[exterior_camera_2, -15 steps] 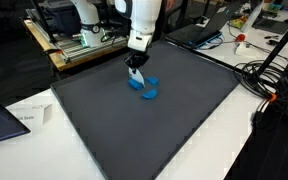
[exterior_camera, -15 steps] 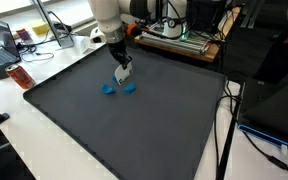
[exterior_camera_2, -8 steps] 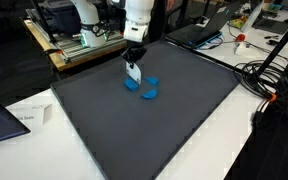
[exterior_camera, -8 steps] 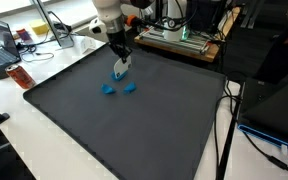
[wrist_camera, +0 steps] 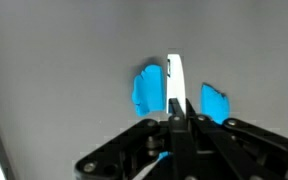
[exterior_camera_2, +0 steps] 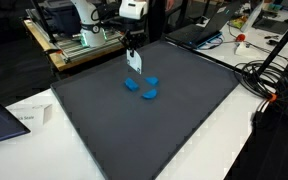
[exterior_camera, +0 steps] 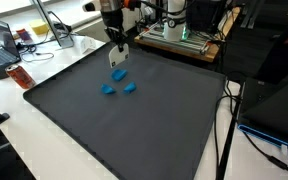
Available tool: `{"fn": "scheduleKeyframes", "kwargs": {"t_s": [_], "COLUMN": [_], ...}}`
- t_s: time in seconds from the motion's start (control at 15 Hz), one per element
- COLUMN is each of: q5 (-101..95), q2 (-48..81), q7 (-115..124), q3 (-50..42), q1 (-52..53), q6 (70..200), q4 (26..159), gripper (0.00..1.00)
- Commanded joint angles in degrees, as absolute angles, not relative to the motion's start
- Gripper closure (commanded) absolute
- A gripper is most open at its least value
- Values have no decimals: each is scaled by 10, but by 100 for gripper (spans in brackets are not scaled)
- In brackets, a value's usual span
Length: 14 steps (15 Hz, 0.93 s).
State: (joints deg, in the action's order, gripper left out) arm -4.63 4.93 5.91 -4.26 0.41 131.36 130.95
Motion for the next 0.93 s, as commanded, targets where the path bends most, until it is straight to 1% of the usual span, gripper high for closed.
{"fn": "scheduleKeyframes", "kwargs": {"t_s": [0.0,0.33,0.87], "q5": [-51,-79,-173], "q2": [44,67,152], "q7": [113,226,514], "q3": [-35,-18,-1], "q1": [1,21,78], "q6": [1226,1127,1030], "q4": [1269,1191,1058], "gripper": [99,99,99]}}
